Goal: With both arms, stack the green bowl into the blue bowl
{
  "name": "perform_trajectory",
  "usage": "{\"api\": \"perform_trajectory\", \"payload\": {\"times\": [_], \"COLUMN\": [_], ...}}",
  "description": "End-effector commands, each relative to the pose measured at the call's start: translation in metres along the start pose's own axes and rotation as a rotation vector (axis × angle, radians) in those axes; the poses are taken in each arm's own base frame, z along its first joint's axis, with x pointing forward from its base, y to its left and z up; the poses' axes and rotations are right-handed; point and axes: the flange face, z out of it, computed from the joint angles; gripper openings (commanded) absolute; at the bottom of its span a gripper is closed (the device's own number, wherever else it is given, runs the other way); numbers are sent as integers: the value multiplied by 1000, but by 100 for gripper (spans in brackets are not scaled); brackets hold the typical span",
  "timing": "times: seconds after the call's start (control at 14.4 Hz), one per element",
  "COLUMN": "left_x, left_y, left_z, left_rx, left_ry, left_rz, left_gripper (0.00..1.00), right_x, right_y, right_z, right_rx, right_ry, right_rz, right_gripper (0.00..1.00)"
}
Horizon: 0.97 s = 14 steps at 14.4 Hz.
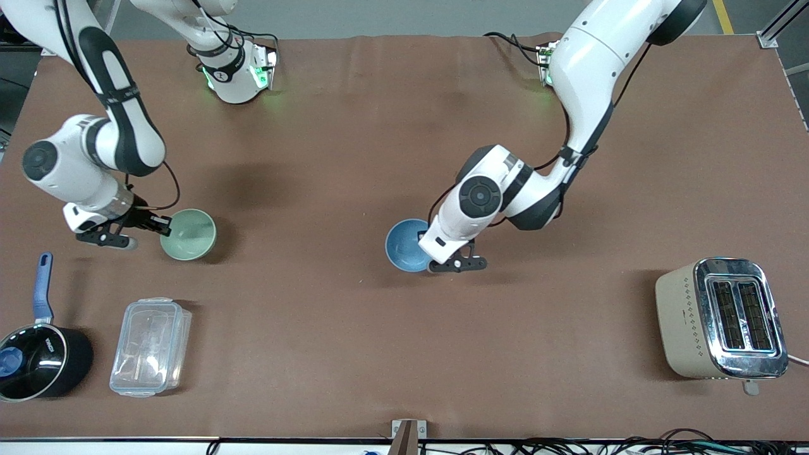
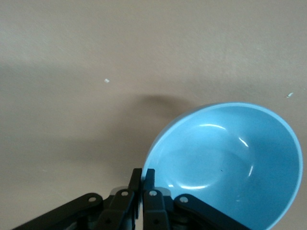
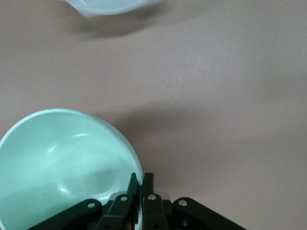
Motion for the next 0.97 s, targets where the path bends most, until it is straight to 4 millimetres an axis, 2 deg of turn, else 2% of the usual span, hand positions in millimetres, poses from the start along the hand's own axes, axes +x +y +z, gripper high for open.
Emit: {"api": "perform_trajectory", "payload": {"times": [0.0,0.21,0.28,0.35,0.42,0.48,0.55,0.62,0.69,0.76,0.9], "left_x": [-3,-9,-9,-9,-8,-6,1,14,30,41,66], "left_y": [13,16,16,16,16,15,15,12,-5,-21,-66], "left_z": [14,37,38,40,37,31,10,-22,-50,-89,-147], "left_rx": [-4,2,-3,-2,-4,-6,-19,-33,-22,-16,0], "left_ry": [18,-2,-3,-7,-2,8,36,74,93,114,142], "left_rz": [-19,-17,-25,-34,-36,-32,-35,-45,-72,-95,-122], "left_gripper": [0,2,8,26,49,99,100,100,100,100,100], "right_x": [26,46,46,44,40,32,22,15,5,-5,-26], "right_y": [-31,-124,-157,-189,-224,-264,-305,-338,-364,-386,-422], "right_z": [-74,-137,-151,-153,-154,-147,-134,-123,-114,-107,-92], "right_rx": [48,67,73,74,78,76,61,58,57,63,66], "right_ry": [-17,12,20,16,18,12,7,5,5,12,10], "right_rz": [11,118,158,196,229,263,287,305,321,333,338], "right_gripper": [0,0,0,0,0,0,0,0,0,0,0]}}
